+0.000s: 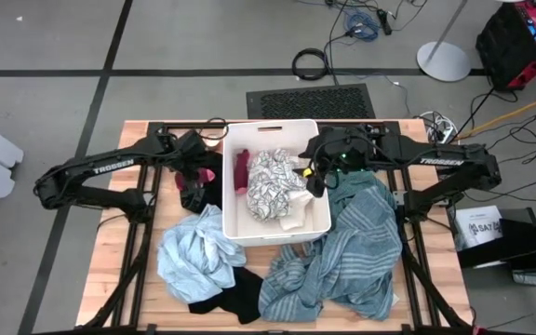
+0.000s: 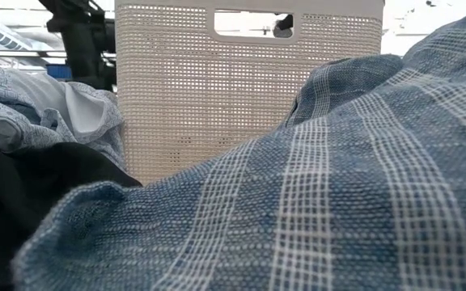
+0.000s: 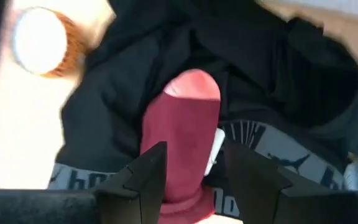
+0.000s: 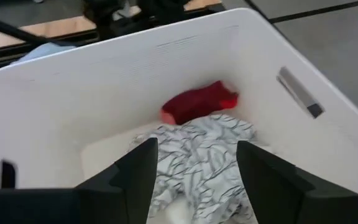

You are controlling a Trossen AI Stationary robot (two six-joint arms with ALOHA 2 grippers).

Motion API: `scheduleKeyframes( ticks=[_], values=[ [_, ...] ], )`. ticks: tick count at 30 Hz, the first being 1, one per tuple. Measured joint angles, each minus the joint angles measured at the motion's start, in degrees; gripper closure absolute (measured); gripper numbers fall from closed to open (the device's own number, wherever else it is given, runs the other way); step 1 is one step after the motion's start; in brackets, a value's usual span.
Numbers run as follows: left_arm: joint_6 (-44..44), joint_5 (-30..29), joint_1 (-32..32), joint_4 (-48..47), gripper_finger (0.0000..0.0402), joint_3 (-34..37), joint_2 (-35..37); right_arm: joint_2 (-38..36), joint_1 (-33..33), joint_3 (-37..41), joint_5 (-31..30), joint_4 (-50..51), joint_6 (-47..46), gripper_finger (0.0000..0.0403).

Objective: Sort clothes
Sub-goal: Put the red sock into the laundry bin

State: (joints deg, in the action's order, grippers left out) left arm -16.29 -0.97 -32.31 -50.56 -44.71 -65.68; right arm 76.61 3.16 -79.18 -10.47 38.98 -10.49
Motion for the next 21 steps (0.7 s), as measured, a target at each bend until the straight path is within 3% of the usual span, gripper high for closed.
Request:
scheduleKeyframes(
  ticks=[6, 21],
  values=[
    [-3.18, 0.11, -0.04, 5.5, 0.0233, 2.61, -3.99, -0.01, -4.55, 0.02, -1.38, 0.31, -2.15, 0.0197],
    [-4.18, 0.35, -4.57, 9.97, 0.0233, 2.95, -11.72, 0.01, -15.98, 4.38, -19.91, 1.78, -3.69, 0.0197]
  ],
)
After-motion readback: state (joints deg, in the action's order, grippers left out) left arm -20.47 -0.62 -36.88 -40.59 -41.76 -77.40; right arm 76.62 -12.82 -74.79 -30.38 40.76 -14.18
